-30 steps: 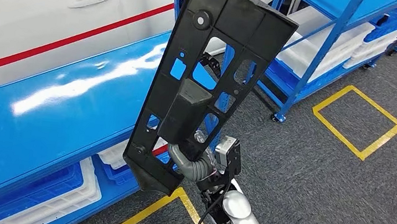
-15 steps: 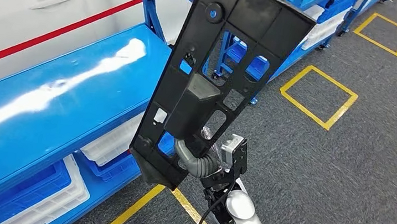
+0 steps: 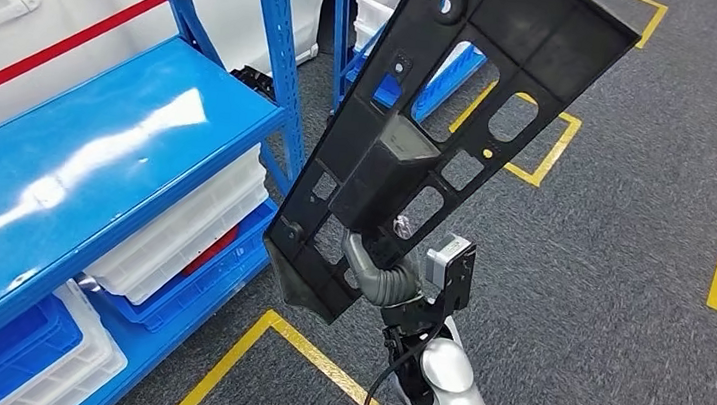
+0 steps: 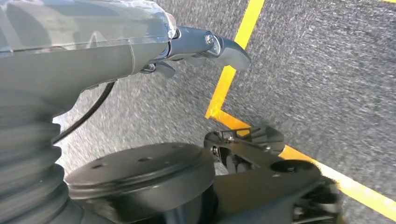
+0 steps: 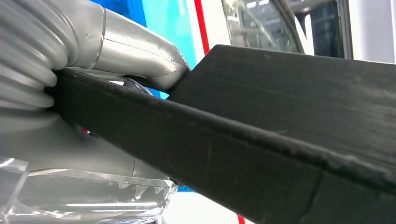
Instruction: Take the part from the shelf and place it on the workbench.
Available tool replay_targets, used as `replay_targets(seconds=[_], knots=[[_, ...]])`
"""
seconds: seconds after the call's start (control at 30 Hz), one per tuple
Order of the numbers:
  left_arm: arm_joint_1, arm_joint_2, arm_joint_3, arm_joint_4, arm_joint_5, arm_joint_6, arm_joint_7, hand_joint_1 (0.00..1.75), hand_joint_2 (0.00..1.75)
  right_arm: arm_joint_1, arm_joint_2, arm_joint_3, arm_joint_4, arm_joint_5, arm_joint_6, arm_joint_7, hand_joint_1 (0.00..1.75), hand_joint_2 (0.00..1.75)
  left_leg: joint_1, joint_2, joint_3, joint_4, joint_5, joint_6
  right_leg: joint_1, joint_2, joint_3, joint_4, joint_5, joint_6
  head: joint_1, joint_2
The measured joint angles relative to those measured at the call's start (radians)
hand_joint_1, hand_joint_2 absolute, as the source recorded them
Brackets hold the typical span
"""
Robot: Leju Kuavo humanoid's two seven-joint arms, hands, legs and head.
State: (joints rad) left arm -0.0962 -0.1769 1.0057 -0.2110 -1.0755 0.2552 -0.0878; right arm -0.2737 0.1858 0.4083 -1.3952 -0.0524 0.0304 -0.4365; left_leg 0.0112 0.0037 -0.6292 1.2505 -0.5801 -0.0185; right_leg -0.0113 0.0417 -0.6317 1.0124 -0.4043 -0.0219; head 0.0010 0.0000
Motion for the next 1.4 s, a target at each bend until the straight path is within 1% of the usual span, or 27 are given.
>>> replay_targets(seconds=[0.03,0.1,0.17,0.23,0.3,0.33,0.4,0.43,0.47,0.5,0.53,0.6,0.63,0.67,0.73,0.8,0.87,0.93,0.97,1.0,1.03,1.1,1.13,1.17,1.23,1.3,1.4], knots=[[0.000,0.000,0.000,0.000,-0.001,0.000,0.001,0.00,1.75,0.000,0.000,-0.003,0.000,0.004,-0.003,-0.001,1.75,1.75,0.001,-0.011,0.048,-0.072,0.028,0.003,-0.001,0.012,-0.010,0.004,0.007,0.004,0.000,0.000],[-0.001,0.000,0.000,0.000,-0.001,0.000,0.002,0.00,1.75,0.000,0.000,-0.008,-0.002,0.009,-0.007,-0.002,1.75,1.75,0.001,-0.047,0.131,-0.204,0.054,0.009,-0.001,0.033,-0.027,0.011,0.020,0.014,0.000,0.000],[-0.001,0.000,0.000,0.000,-0.001,-0.001,0.003,0.00,1.75,0.002,0.001,-0.012,-0.004,0.014,-0.009,-0.004,1.75,1.75,-0.001,-0.065,0.150,-0.245,0.054,0.013,-0.001,0.049,-0.035,0.012,0.034,0.028,0.001,0.000],[-0.001,0.000,0.001,0.000,-0.001,-0.002,0.003,0.00,1.75,0.006,0.001,-0.017,-0.005,0.020,-0.010,-0.006,1.75,1.75,-0.001,-0.047,0.141,-0.248,0.067,0.024,-0.001,0.053,-0.041,0.013,0.042,0.040,0.001,0.000],[-0.002,0.000,0.001,0.000,-0.001,-0.003,0.003,0.00,1.75,0.011,0.000,-0.025,-0.008,0.026,-0.010,-0.008,1.75,1.75,0.000,-0.023,0.130,-0.253,0.085,0.042,0.001,0.017,-0.061,0.058,-0.004,0.049,0.002,0.000],[-0.002,0.000,0.001,0.000,-0.002,-0.004,0.004,0.00,1.75,0.013,0.000,-0.027,-0.011,0.028,-0.010,-0.010,1.75,1.75,-0.002,-0.010,0.121,-0.253,0.093,0.049,0.000,-0.008,-0.077,0.110,-0.051,0.051,0.003,0.000],[0.000,0.001,0.001,0.000,-0.002,-0.004,0.004,0.00,1.75,0.017,-0.001,-0.031,-0.014,0.029,-0.008,-0.011,1.75,1.75,-0.008,0.016,0.099,-0.252,0.108,0.055,-0.003,-0.029,-0.114,0.238,-0.132,0.058,0.003,0.000],[0.001,0.002,0.001,0.000,-0.001,-0.004,0.004,0.00,1.75,0.021,-0.001,-0.033,-0.014,0.030,-0.008,-0.012,1.75,1.75,-0.010,0.030,0.088,-0.251,0.115,0.055,-0.006,-0.031,-0.121,0.284,-0.147,0.061,0.003,0.000],[0.001,0.002,0.001,0.000,-0.001,-0.004,0.004,0.00,1.75,0.024,-0.001,-0.035,-0.015,0.030,-0.008,-0.012,1.75,1.75,-0.011,0.042,0.078,-0.250,0.121,0.054,-0.007,-0.034,-0.113,0.297,-0.141,0.064,0.003,0.000],[0.001,0.002,0.001,0.000,-0.001,-0.004,0.004,0.00,1.75,0.027,-0.001,-0.036,-0.015,0.031,-0.008,-0.012,1.75,1.75,-0.012,0.054,0.069,-0.248,0.125,0.052,-0.009,-0.038,-0.084,0.272,-0.120,0.064,0.003,0.000],[0.000,0.002,0.002,0.000,-0.001,-0.004,0.004,0.00,1.75,0.029,-0.001,-0.036,-0.016,0.031,-0.008,-0.012,1.75,1.75,-0.012,0.065,0.062,-0.245,0.129,0.049,-0.010,-0.049,-0.037,0.212,-0.096,0.063,0.003,0.000],[0.000,0.002,0.002,0.000,-0.001,-0.004,0.004,0.00,1.75,0.029,-0.001,-0.036,-0.019,0.032,-0.007,-0.012,1.75,1.75,-0.014,0.084,0.052,-0.239,0.134,0.042,-0.002,-0.090,0.058,0.073,-0.082,0.053,0.002,0.000],[-0.001,0.002,0.002,0.000,-0.001,-0.004,0.004,0.00,1.75,0.029,-0.001,-0.037,-0.022,0.032,-0.007,-0.012,1.75,1.75,-0.015,0.092,0.051,-0.237,0.137,0.037,0.003,-0.104,0.084,0.029,-0.084,0.045,0.003,0.000],[-0.001,0.002,0.002,0.000,-0.001,-0.004,0.004,0.00,1.75,0.028,-0.001,-0.037,-0.023,0.033,-0.007,-0.012,1.75,1.75,-0.016,0.100,0.051,-0.237,0.141,0.031,0.009,-0.110,0.092,0.010,-0.088,0.035,0.003,0.000],[-0.003,0.002,0.002,0.000,-0.001,-0.004,0.004,0.00,1.75,0.029,0.000,-0.039,-0.025,0.033,-0.006,-0.012,1.75,1.75,-0.015,0.112,0.050,-0.237,0.146,0.018,0.010,-0.092,0.083,0.001,-0.076,0.017,0.005,0.000],[-0.003,0.001,0.002,0.000,-0.001,-0.004,0.004,0.00,1.75,0.028,0.000,-0.040,-0.028,0.033,-0.006,-0.012,1.75,1.75,-0.011,0.075,0.034,-0.206,0.111,0.007,0.007,-0.073,0.070,-0.007,-0.057,-0.001,0.005,0.000],[0.000,0.002,0.002,0.000,-0.001,-0.004,0.004,0.00,1.75,0.028,0.002,-0.041,-0.029,0.034,-0.006,-0.013,1.75,1.75,-0.008,0.022,-0.005,-0.098,0.029,0.002,0.008,-0.053,0.050,-0.009,-0.038,-0.014,0.003,0.000],[0.003,0.002,0.003,0.000,-0.001,-0.004,0.005,0.00,1.75,0.031,0.003,-0.042,-0.029,0.034,-0.006,-0.012,1.75,1.75,-0.007,0.006,-0.040,0.022,-0.033,0.002,0.013,-0.030,0.028,-0.006,-0.022,-0.018,0.003,0.000],[0.003,0.002,0.003,0.000,-0.001,-0.004,0.005,0.00,1.75,0.032,0.003,-0.042,-0.028,0.034,-0.006,-0.012,1.75,1.75,-0.007,0.004,-0.037,0.040,-0.035,0.003,0.015,-0.017,0.017,-0.004,-0.014,-0.017,0.003,0.000],[0.003,0.002,0.003,0.000,-0.001,-0.004,0.005,0.00,1.75,0.032,0.003,-0.043,-0.028,0.034,-0.006,-0.012,1.75,1.75,-0.007,0.003,-0.014,0.014,-0.019,0.005,0.016,-0.005,0.006,-0.001,-0.007,-0.016,0.003,0.000],[0.002,0.002,0.003,0.000,-0.001,-0.004,0.005,0.00,1.75,0.033,0.003,-0.044,-0.029,0.034,-0.006,-0.012,1.75,1.75,-0.007,-0.003,0.028,-0.048,0.009,0.009,0.016,0.007,-0.004,0.003,0.000,-0.014,0.003,0.000],[0.000,0.003,0.003,0.000,-0.001,-0.004,0.005,0.00,1.75,0.033,0.004,-0.045,-0.029,0.034,-0.006,-0.012,1.75,1.75,-0.008,-0.039,0.112,-0.188,0.047,0.018,0.015,0.028,-0.021,0.012,0.011,-0.007,0.003,0.000],[-0.001,0.003,0.003,0.000,-0.001,-0.004,0.005,0.00,1.75,0.032,0.004,-0.045,-0.029,0.034,-0.006,-0.012,1.75,1.75,-0.010,-0.054,0.135,-0.228,0.055,0.022,0.014,0.036,-0.026,0.015,0.017,-0.002,0.003,0.000],[-0.001,0.004,0.003,0.000,-0.001,-0.004,0.005,0.00,1.75,0.033,0.005,-0.046,-0.029,0.034,-0.006,-0.012,1.75,1.75,-0.012,-0.063,0.141,-0.243,0.057,0.024,0.013,0.043,-0.030,0.016,0.023,0.004,0.003,0.000],[-0.002,0.004,0.004,0.000,-0.001,-0.004,0.005,0.00,1.75,0.033,0.005,-0.046,-0.029,0.034,-0.006,-0.012,1.75,1.75,-0.013,-0.050,0.135,-0.246,0.070,0.031,0.013,0.055,-0.034,0.013,0.036,0.016,0.004,0.000],[-0.004,0.004,0.004,0.000,-0.001,-0.004,0.005,0.00,1.75,0.033,0.004,-0.047,-0.030,0.035,-0.006,-0.013,1.75,1.75,-0.008,-0.028,0.125,-0.254,0.087,0.044,0.015,0.032,-0.050,0.034,0.013,0.024,0.006,0.000],[-0.004,0.004,0.004,0.000,-0.001,-0.004,0.005,0.00,1.75,0.033,0.004,-0.047,-0.031,0.035,-0.006,-0.012,1.75,1.75,-0.008,0.009,0.095,-0.258,0.113,0.054,0.008,-0.024,-0.104,0.189,-0.116,0.038,0.010,0.000]])
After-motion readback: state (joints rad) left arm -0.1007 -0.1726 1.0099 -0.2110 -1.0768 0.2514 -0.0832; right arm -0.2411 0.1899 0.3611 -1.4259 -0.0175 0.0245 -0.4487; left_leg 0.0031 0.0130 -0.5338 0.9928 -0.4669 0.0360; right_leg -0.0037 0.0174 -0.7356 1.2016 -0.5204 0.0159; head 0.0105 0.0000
